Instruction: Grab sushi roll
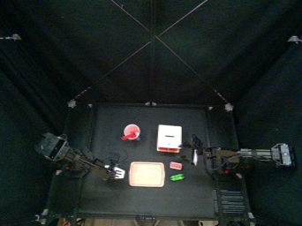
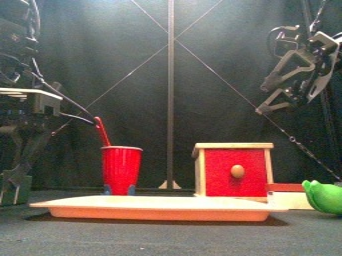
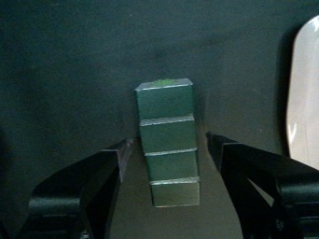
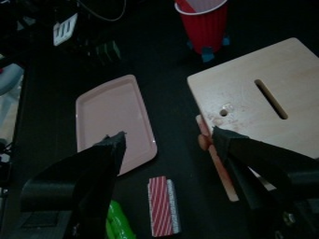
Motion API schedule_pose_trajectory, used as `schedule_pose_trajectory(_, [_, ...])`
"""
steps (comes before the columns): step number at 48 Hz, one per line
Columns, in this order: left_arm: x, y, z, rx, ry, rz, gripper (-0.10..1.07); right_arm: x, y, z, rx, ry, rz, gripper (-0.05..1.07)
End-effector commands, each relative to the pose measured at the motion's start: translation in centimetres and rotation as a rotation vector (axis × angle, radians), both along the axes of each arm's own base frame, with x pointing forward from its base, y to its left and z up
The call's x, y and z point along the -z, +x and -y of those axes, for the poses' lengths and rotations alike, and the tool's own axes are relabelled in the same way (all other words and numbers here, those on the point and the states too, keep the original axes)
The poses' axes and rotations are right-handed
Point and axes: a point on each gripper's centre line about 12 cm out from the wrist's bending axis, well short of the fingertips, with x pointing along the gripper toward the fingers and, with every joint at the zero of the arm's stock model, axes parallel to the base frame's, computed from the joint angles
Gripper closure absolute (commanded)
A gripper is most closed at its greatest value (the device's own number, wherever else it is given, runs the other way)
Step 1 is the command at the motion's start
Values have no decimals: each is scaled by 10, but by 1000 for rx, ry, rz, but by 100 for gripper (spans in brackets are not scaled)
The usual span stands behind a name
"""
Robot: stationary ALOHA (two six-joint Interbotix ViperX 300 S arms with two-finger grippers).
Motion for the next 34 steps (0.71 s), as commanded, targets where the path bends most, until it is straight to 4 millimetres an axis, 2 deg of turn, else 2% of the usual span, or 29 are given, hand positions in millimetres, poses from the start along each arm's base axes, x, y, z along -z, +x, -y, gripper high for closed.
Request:
schedule_pose_trajectory(1, [-2,2,-1,-3,-1,11,-1,-3,2,0,-2,-3,9,0])
schedule_pose_trajectory(21, [0,1,-3,-12,2,3,3,-3,2,0,-2,-3,9,0])
schedule_pose_trajectory(34, [0,1,-3,-13,1,3,16,-3,2,0,-2,-3,8,0])
